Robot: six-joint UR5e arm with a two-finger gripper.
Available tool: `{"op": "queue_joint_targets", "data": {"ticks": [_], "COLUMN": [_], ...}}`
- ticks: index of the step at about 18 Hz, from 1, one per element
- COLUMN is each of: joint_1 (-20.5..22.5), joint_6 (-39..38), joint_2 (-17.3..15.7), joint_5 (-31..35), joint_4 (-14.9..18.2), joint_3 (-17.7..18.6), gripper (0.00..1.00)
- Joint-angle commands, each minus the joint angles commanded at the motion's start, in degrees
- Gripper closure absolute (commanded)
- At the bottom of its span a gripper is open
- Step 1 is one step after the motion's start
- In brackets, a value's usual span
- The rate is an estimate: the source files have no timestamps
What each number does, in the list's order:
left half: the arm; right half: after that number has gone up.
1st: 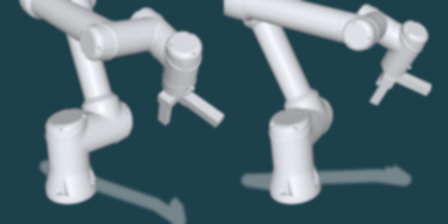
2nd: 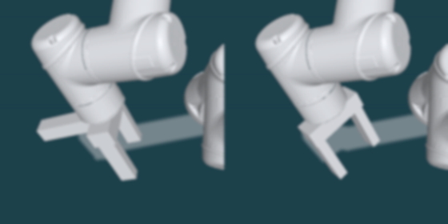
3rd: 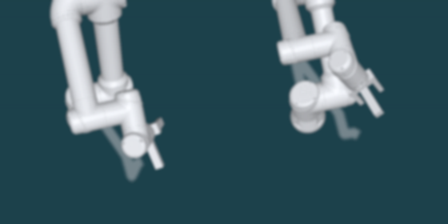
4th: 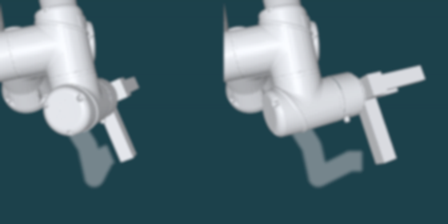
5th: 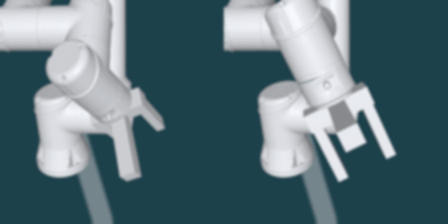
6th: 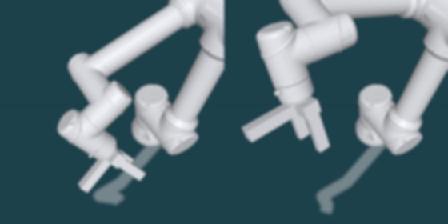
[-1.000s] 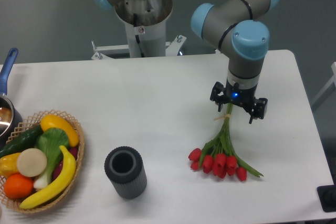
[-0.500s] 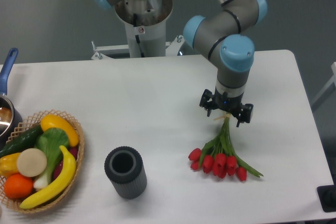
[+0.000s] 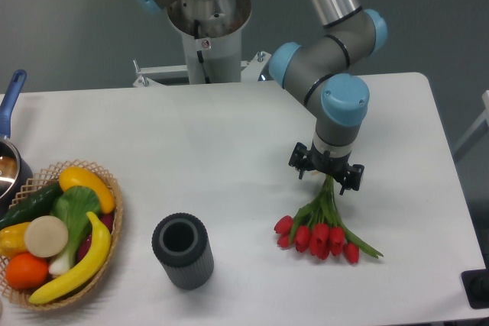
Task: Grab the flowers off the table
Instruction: 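Close the gripper around the tulip stems, then lift the red tulips up off the table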
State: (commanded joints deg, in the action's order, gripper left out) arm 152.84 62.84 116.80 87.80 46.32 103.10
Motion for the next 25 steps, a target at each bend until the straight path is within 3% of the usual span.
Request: {"op": "queue_joint_targets", "data": {"ticks": [9, 10, 14, 16, 19, 25], "joint_1": [-0.18, -0.18, -0.18, -0.18, 0.0, 0.44], "joint_6": [-0.09, 0.0, -0.18, -0.09, -0.09, -0.18], "joint_2": [1.41, 1.67, 2.2, 2.2, 1.67, -0.96], "joint_5": [-0.18, -0.18, -0.18, -0.26, -1.92, -2.02], "joint_4": [-0.09, -0.09, -0.09, 0.0, 0.09, 0.88], "joint_3": [0.0, -0.09, -0.44, -0.53, -0.88, -1.41], "gripper": [0.01, 0.05, 0.44, 0.7, 1.0, 1.0]}}
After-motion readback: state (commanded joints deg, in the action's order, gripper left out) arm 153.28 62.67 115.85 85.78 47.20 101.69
